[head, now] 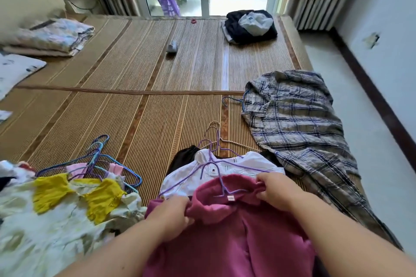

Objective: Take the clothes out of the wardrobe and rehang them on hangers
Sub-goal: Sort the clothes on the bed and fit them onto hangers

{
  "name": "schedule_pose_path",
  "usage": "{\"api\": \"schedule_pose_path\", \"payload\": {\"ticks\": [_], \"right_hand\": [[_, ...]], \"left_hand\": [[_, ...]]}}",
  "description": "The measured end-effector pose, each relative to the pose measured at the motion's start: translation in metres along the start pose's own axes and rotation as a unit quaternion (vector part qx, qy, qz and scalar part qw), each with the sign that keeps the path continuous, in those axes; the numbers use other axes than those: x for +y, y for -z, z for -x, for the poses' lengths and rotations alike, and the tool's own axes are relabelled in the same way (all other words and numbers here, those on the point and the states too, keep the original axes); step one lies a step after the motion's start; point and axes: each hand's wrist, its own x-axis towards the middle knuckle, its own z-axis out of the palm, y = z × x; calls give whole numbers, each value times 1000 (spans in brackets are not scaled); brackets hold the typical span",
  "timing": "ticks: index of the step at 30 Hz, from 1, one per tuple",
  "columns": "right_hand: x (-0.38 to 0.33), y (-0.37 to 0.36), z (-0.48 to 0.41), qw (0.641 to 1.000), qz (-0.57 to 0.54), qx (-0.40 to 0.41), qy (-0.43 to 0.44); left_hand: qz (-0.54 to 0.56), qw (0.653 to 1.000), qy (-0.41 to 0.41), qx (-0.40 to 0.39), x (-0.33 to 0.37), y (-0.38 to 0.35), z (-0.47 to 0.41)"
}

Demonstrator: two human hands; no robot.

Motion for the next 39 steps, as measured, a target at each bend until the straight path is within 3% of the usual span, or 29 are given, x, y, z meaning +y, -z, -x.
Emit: {"api": "schedule_pose_path", "payload": {"ticks": [6, 9, 12, 16, 20, 26, 31, 39], "right_hand": [[-8, -41, -2, 994, -65, -79, -34], [-12, -49, 10, 990, -133, -35, -22], [-19, -30, 26, 975, -223, 15, -4], [-24, 33, 59, 948, -305, 66, 62], [-35, 115, 118, 919, -355, 159, 62], [-59, 232, 212, 900, -333, 270, 85], [-72, 317, 302, 915, -274, 277, 110], [-23, 367, 416, 929, -144, 338, 47]], "left_hand": [[40, 999, -3, -23, -11, -26, -5], [77, 997, -11, -18, -17, -29, 1], [120, 992, -14, 45, -13, -15, 9], [76, 995, -34, 56, 11, 32, 28], [128, 985, -84, 84, 36, 92, 61], [133, 958, -191, 169, 95, 200, 140], [117, 920, -249, 280, 145, 270, 209], [59, 867, -336, 364, 214, 337, 297]]}}
